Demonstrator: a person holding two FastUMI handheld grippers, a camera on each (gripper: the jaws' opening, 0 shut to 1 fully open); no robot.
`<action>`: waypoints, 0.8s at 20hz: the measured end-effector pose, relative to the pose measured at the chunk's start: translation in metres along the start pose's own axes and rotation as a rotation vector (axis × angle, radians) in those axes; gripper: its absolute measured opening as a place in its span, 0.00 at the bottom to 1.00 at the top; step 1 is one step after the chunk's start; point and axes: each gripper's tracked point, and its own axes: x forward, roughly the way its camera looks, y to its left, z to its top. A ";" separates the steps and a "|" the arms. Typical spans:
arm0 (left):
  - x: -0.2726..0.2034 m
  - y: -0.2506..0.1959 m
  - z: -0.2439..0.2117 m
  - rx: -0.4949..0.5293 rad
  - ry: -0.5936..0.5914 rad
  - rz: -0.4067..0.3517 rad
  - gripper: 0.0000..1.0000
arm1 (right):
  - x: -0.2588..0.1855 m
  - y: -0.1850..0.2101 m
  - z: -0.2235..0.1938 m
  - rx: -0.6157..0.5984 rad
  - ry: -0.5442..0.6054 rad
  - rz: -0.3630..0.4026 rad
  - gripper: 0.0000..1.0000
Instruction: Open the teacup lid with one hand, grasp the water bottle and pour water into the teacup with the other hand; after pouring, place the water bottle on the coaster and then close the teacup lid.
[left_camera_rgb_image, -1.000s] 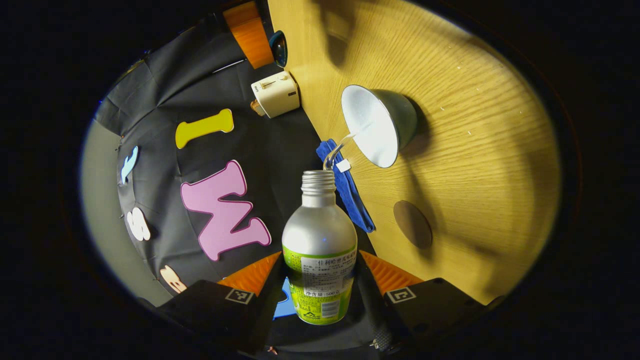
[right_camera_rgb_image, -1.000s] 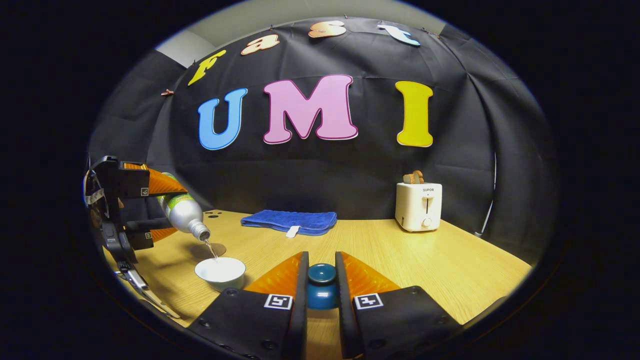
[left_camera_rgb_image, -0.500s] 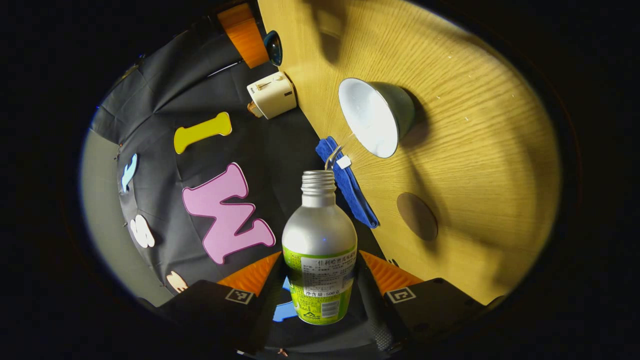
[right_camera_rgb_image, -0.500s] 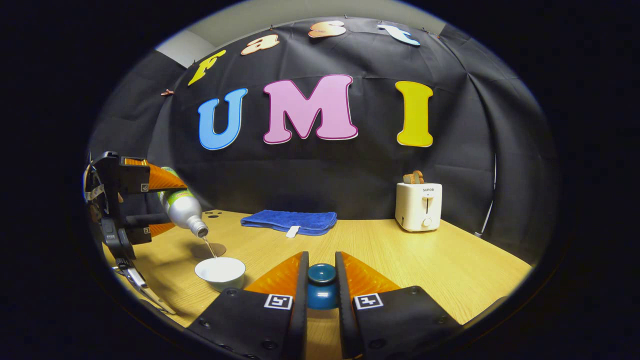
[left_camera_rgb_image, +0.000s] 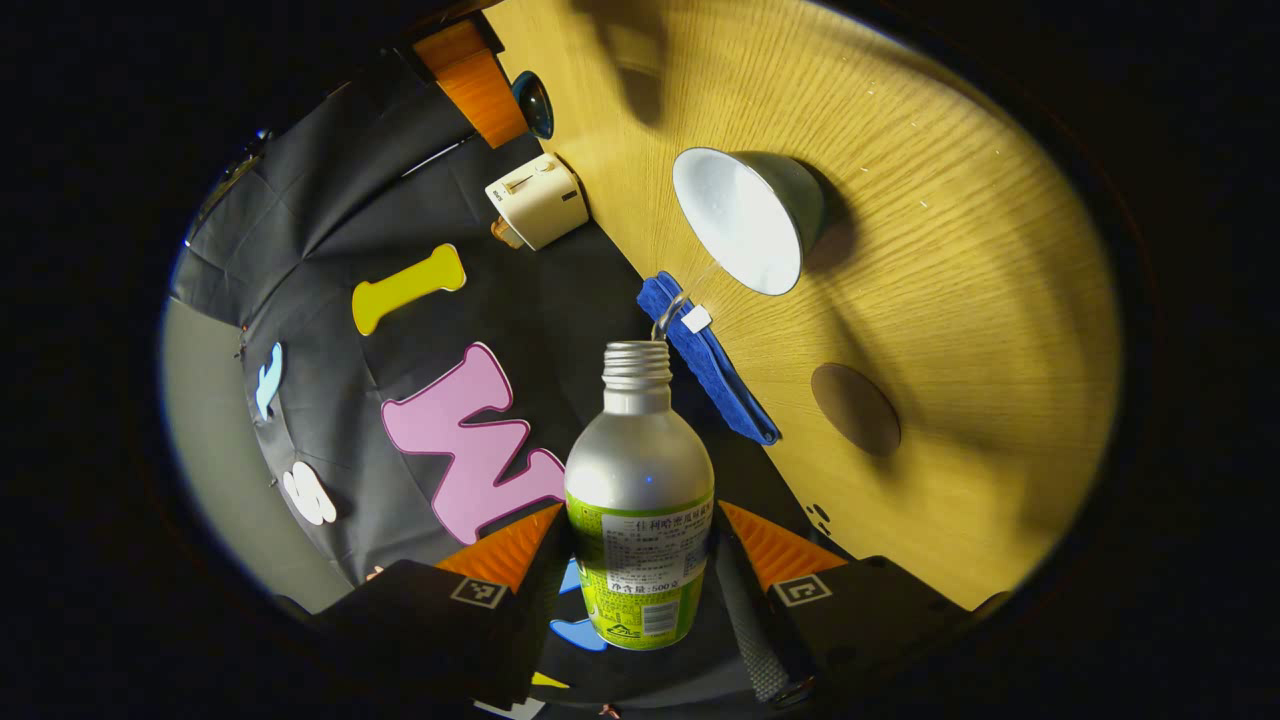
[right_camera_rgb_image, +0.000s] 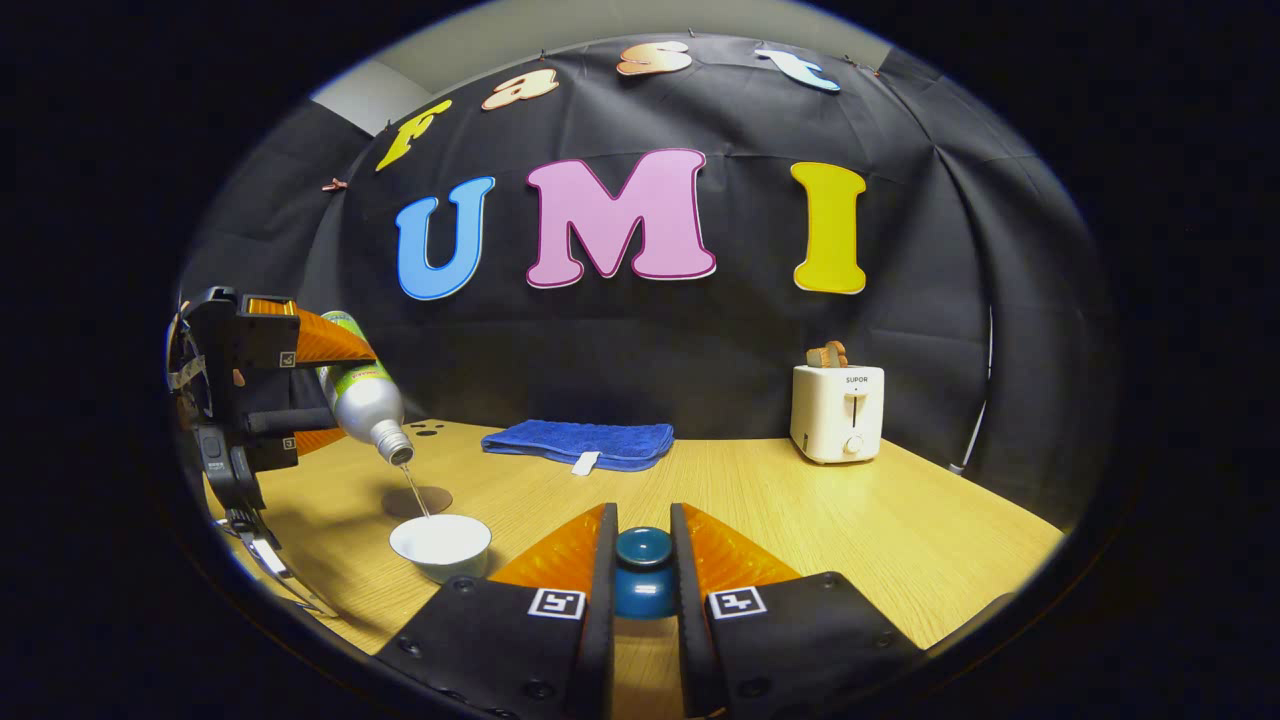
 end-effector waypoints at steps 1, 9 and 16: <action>0.000 0.002 0.000 0.010 -0.001 0.003 0.81 | 0.000 0.000 0.000 0.000 0.000 0.000 0.30; 0.000 0.014 0.006 0.084 -0.022 0.023 0.81 | 0.000 0.000 0.001 0.000 0.001 0.000 0.30; 0.001 0.022 0.011 0.135 -0.037 0.029 0.81 | 0.000 0.000 0.000 0.000 0.001 0.001 0.30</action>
